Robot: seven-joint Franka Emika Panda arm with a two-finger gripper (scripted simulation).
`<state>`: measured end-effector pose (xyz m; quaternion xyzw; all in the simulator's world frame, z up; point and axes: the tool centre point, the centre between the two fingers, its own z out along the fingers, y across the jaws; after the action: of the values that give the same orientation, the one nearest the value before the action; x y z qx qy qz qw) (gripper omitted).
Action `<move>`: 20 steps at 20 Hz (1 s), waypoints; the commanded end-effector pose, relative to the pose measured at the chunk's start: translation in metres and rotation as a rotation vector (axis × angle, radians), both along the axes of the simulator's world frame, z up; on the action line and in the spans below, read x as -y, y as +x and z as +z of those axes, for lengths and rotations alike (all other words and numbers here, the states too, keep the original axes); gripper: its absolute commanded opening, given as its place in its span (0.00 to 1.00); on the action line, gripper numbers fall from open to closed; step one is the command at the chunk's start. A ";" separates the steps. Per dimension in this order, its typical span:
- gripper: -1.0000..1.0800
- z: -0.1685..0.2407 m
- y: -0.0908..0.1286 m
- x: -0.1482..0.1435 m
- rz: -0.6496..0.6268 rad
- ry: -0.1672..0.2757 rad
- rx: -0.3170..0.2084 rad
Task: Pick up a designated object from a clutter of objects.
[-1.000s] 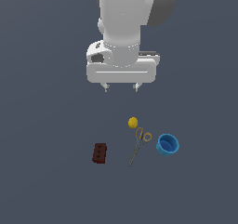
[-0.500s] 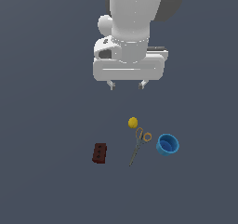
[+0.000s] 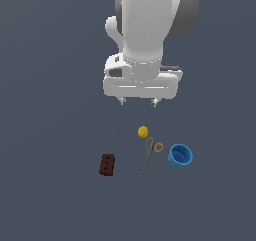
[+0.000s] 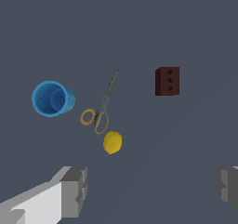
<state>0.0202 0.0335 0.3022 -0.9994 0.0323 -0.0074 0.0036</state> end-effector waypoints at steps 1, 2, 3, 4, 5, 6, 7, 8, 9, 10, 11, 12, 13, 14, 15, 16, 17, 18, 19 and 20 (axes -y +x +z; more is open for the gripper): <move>0.96 -0.013 0.007 -0.003 -0.038 0.002 -0.002; 0.96 -0.019 0.010 -0.005 -0.055 0.002 -0.003; 0.96 -0.026 0.013 -0.006 -0.074 0.003 -0.003; 0.96 -0.033 0.016 -0.008 -0.094 0.004 -0.004; 0.96 -0.040 0.020 -0.010 -0.116 0.005 -0.005; 0.96 -0.048 0.023 -0.012 -0.138 0.005 -0.005; 0.96 -0.057 0.027 -0.014 -0.162 0.006 -0.006; 0.96 -0.065 0.030 -0.016 -0.185 0.006 -0.007; 0.96 -0.074 0.033 -0.018 -0.209 0.007 -0.008; 0.96 -0.082 0.036 -0.020 -0.232 0.007 -0.009; 0.96 -0.091 0.039 -0.022 -0.256 0.007 -0.009; 0.96 -0.100 0.042 -0.024 -0.280 0.007 -0.010; 0.96 -0.109 0.044 -0.026 -0.303 0.007 -0.011; 0.96 -0.118 0.047 -0.028 -0.327 0.007 -0.012; 0.96 -0.127 0.049 -0.030 -0.350 0.007 -0.012; 0.96 -0.136 0.051 -0.032 -0.374 0.007 -0.013; 0.96 -0.146 0.053 -0.034 -0.397 0.006 -0.014; 0.96 -0.155 0.054 -0.036 -0.421 0.006 -0.014; 0.96 -0.164 0.056 -0.038 -0.443 0.005 -0.015; 0.96 -0.172 0.057 -0.039 -0.464 0.005 -0.015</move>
<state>0.0749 0.0702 0.1431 -0.9697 0.2444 -0.0004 0.0044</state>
